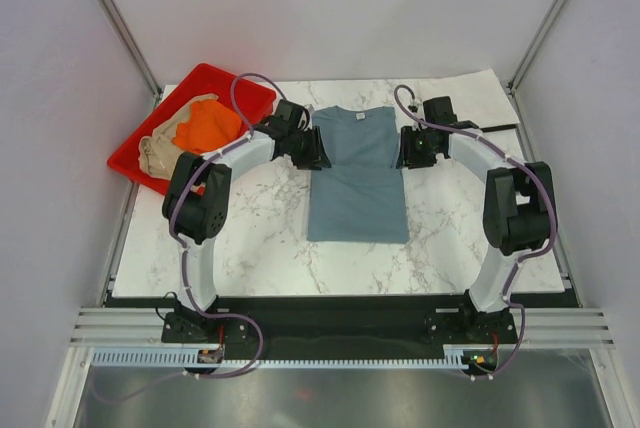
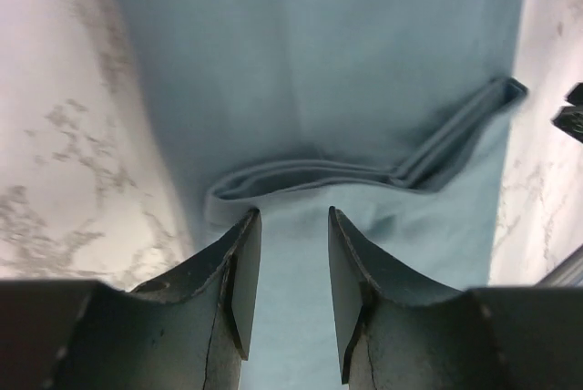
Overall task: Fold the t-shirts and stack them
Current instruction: Fold the tshirt
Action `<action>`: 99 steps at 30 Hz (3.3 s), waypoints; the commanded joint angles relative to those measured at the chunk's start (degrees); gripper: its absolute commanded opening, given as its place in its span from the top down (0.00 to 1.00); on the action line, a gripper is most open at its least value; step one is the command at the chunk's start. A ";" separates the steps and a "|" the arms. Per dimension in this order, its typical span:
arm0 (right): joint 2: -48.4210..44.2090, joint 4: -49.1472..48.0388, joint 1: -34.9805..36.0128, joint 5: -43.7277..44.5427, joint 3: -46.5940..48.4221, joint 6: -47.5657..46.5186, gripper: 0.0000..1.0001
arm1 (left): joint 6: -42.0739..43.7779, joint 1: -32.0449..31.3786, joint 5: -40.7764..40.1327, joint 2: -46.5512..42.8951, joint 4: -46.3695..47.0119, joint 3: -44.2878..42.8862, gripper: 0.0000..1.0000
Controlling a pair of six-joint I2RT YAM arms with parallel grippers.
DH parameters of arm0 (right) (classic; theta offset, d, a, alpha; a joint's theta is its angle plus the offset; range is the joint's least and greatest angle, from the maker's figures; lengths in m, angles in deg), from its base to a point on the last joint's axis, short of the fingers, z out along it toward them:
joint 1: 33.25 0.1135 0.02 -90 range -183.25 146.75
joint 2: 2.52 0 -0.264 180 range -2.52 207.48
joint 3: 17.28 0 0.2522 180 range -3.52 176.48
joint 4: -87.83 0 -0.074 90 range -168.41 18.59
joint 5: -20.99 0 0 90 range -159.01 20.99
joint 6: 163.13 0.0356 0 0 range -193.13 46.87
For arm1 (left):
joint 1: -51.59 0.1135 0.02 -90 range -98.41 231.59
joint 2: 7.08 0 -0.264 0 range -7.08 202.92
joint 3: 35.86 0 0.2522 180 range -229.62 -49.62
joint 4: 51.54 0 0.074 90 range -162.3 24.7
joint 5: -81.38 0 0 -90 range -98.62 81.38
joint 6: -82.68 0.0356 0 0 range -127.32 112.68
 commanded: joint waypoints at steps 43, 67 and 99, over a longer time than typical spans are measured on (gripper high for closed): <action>-5.64 7.03 -3.17 -3.52 2.06 4.24 0.49 | 3.83 2.47 0.72 -13.03 -2.09 3.39 0.50; -22.09 0.18 0.52 -1.77 -30.39 20.59 0.49 | -4.35 -4.38 4.86 -21.74 11.09 36.71 0.68; -35.35 -2.09 0.88 -1.15 -41.55 34.90 0.41 | -16.73 -6.14 0.38 -43.97 13.46 52.70 0.47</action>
